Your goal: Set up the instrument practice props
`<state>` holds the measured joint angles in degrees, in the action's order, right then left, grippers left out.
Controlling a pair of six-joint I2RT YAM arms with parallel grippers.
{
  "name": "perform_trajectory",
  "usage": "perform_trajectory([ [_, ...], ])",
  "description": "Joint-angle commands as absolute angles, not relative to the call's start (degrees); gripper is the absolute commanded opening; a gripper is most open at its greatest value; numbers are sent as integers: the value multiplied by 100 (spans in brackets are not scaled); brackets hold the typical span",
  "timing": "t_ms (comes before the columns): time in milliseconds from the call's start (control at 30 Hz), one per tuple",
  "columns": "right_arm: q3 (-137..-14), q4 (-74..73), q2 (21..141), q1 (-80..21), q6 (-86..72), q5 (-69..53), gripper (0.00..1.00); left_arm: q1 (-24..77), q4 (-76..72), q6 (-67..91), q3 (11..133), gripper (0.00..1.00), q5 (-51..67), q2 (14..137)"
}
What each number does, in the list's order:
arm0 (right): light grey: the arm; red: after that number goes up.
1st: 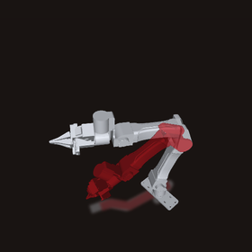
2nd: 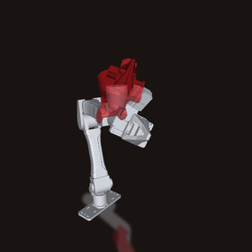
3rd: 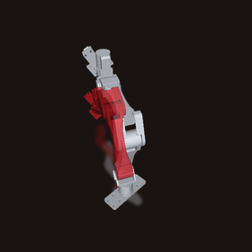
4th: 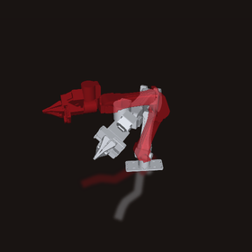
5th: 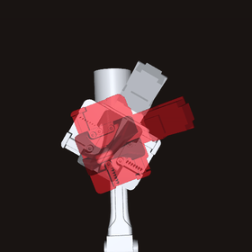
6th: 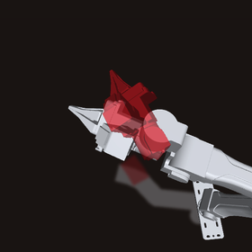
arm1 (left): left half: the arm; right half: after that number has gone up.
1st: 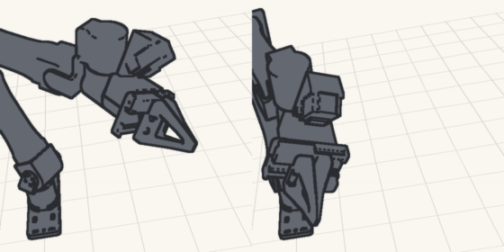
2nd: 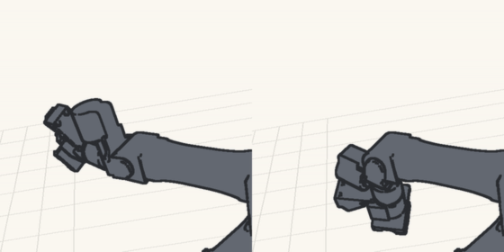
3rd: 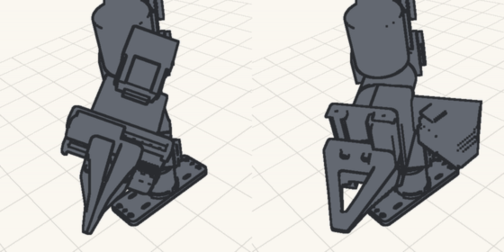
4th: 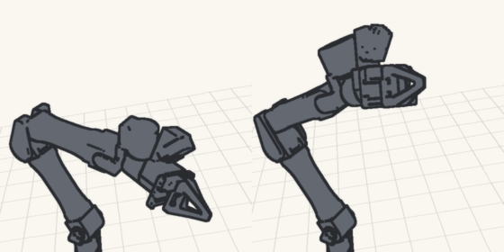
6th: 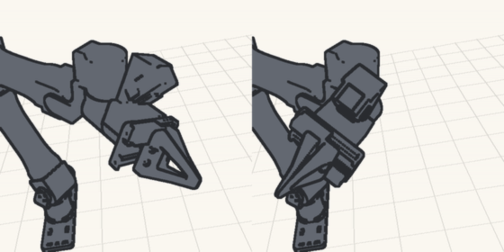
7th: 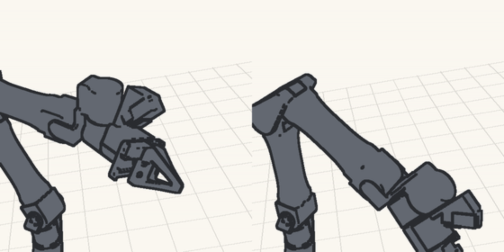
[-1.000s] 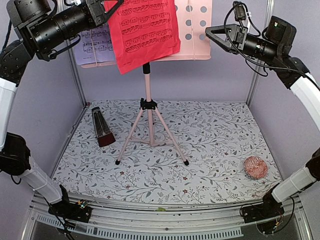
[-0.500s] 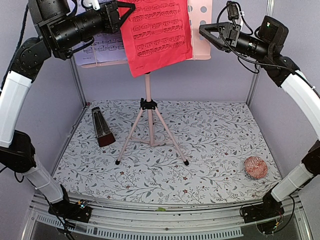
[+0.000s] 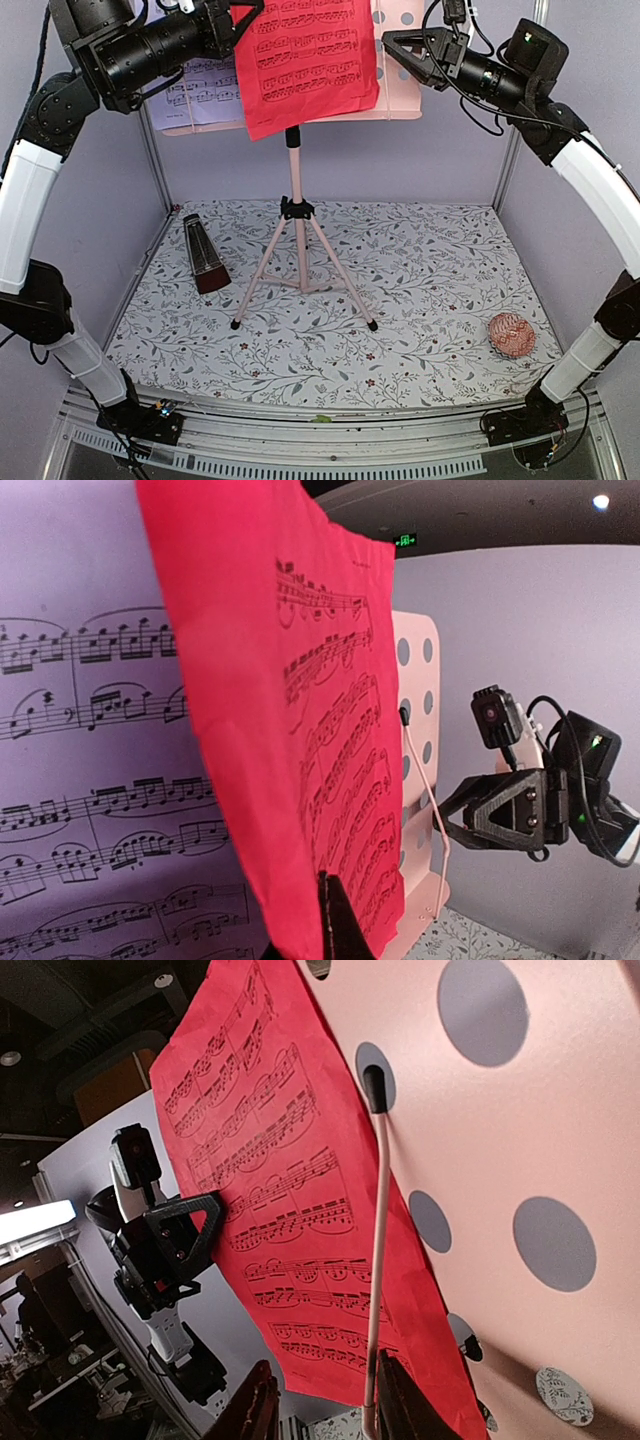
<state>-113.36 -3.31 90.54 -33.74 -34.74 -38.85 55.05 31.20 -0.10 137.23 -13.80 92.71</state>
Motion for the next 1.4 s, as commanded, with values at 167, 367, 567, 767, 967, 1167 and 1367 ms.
perform_trajectory([
  [167, -11531, -160, 9269, -3392, -3556, -3612, 30, 5358, 2980, -190, 13826, 0, -1302, 9374],
  [367, -11568, -128, 9313, -3393, -3561, -3743, 12, 5336, 2943, -243, 13826, 0, -1302, 9395],
  [567, -11333, 125, 9147, -3392, -3498, -3731, 0, 5318, 2900, -277, 13821, 0, -1365, 9392],
  [767, -11059, 377, 9028, -3393, -3357, -3849, 0, 5315, 2905, -321, 13821, 0, -1406, 9395],
  [967, -10789, 575, 8880, -3391, -3082, -3994, 0, 5312, 2869, -463, 13818, 0, -1258, 9432],
  [1167, -10768, 585, 8911, -3393, -2874, -4197, 0, 5317, 2798, -691, 13833, 0, -761, 9525],
  [1367, -10764, 558, 8951, -3406, -2800, -4297, 0, 5324, 2762, -897, 13912, 0, -417, 9681],
])
